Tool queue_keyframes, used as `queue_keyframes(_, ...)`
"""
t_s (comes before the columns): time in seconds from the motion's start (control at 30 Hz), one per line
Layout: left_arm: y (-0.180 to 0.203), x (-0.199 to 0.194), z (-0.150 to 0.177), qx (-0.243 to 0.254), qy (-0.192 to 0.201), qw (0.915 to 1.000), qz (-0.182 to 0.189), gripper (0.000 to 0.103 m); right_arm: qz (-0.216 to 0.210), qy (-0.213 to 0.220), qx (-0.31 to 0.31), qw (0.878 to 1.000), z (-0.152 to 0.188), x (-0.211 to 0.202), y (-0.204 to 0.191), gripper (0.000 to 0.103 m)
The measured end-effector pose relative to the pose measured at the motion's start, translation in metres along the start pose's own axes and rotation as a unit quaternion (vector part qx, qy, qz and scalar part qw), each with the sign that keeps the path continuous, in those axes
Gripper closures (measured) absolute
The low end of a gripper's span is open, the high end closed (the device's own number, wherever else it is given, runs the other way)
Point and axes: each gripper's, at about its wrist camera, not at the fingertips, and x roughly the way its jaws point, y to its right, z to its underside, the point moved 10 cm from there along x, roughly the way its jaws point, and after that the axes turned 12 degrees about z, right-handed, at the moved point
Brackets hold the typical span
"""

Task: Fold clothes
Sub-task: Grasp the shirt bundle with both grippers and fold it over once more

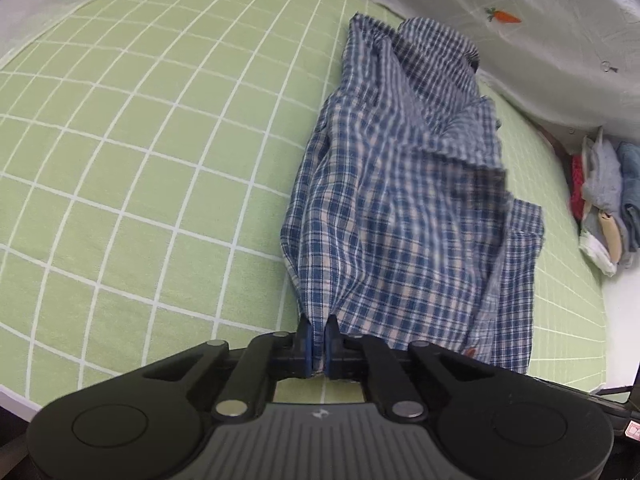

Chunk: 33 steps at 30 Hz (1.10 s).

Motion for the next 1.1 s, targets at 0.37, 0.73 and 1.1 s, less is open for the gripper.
queue_keyframes(0.37, 0.066, -0.092, -0.029, -0.035, 0.071, 0.9884, 0.13, 0.099, -0.148, 0.016, 0.095, 0.984, -0.012, -0.089, 0.013, 0.096)
queue_keyframes(0.73, 0.093, -0.079, -0.099, -0.054, 0.116, 0.9781, 0.164, 0.099, -0.216, 0.058, 0.17, 0.96, -0.08, -0.108, 0.028, 0.097)
queue_keyframes(1.1, 0.107, -0.019, -0.195, -0.033, 0.156, 0.9749, 0.155, 0.096, -0.202, 0.114, 0.168, 0.958, -0.203, -0.086, 0.04, 0.097)
